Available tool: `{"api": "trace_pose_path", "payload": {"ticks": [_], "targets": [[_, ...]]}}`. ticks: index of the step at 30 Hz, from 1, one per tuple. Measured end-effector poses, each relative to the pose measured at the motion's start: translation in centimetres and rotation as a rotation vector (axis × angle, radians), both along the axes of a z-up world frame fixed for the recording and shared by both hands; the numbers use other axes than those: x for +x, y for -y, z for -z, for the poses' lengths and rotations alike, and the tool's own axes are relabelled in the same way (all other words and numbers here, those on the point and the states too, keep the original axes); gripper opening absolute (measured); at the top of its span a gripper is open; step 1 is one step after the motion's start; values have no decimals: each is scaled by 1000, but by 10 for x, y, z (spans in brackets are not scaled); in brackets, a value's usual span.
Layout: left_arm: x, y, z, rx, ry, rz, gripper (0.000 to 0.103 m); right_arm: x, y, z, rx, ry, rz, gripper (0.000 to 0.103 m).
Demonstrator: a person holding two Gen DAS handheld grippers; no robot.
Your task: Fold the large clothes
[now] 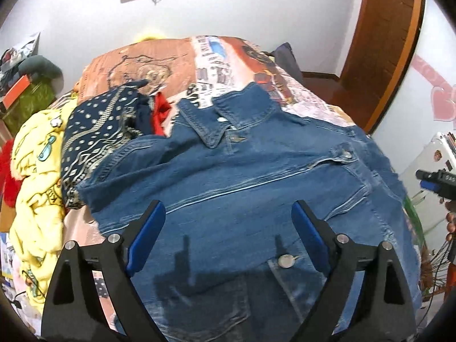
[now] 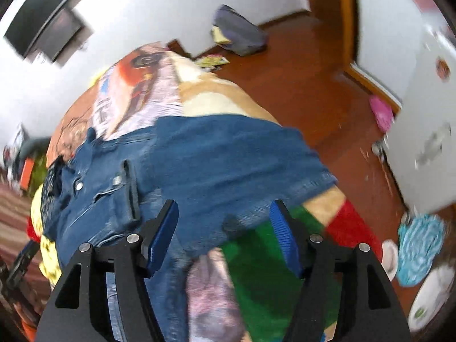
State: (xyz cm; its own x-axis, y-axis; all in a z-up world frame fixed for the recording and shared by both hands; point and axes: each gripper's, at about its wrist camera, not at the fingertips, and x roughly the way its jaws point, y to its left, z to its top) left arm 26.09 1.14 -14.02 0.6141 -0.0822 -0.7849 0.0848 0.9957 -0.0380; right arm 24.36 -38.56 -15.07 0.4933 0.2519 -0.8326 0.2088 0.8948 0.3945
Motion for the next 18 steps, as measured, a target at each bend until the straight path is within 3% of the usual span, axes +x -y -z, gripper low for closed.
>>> {"api": "trace_pose_path", "payload": {"ticks": [6, 11, 18], "targets": [[2, 14, 14, -7, -52, 11, 90, 5, 23, 50, 134, -99, 83, 63], [3, 12, 25, -31, -91, -23, 90, 18, 36, 67, 230, -85, 151, 63], [1, 5, 34, -18, -116, -57, 90, 44, 52, 86, 261, -90, 276, 64]]}}
